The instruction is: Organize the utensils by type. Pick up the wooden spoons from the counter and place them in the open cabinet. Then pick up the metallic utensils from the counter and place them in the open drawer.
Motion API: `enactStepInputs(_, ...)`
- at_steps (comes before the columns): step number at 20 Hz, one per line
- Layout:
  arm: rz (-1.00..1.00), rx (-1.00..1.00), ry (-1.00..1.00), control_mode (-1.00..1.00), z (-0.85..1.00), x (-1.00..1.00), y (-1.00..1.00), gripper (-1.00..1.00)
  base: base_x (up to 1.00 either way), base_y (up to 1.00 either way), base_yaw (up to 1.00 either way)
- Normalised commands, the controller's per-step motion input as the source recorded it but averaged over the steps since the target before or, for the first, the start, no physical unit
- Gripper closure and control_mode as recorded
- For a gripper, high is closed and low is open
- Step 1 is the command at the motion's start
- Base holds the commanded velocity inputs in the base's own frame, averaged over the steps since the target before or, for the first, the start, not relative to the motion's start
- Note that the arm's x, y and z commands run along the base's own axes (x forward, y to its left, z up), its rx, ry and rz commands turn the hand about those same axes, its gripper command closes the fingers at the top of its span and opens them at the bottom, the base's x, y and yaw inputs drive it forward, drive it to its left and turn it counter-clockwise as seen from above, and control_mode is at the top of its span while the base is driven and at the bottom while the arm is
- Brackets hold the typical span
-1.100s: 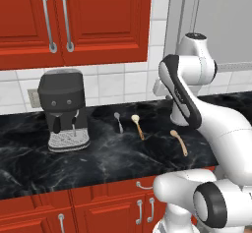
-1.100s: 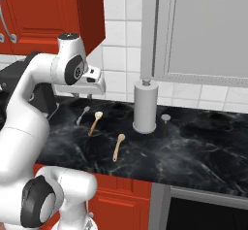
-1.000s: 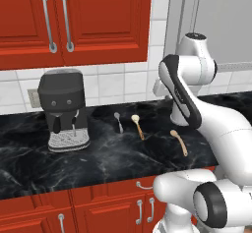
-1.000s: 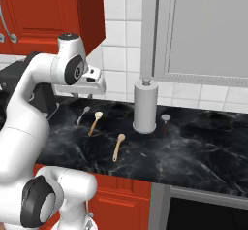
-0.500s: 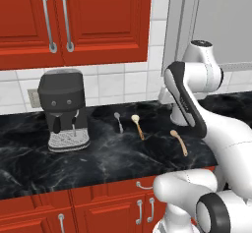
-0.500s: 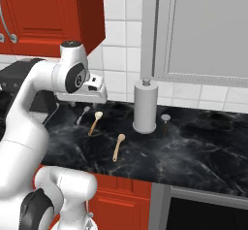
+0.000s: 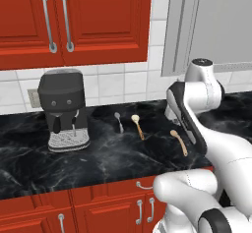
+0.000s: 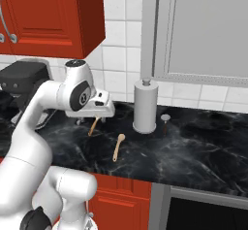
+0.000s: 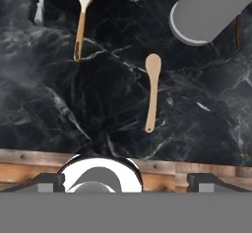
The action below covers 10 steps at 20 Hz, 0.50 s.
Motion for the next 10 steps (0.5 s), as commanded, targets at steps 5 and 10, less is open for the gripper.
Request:
enactStepInputs(5, 0.00, -0.12, 0.00, -1.00, -0.55, 0.00, -0.27, -1.00, 0.00, 0.00, 0.00)
enactStepInputs(10, 0.00, 0.00, -0.01, -1.00, -0.42, 0.04, -0.30, -1.00, 0.00, 0.00, 0.00)
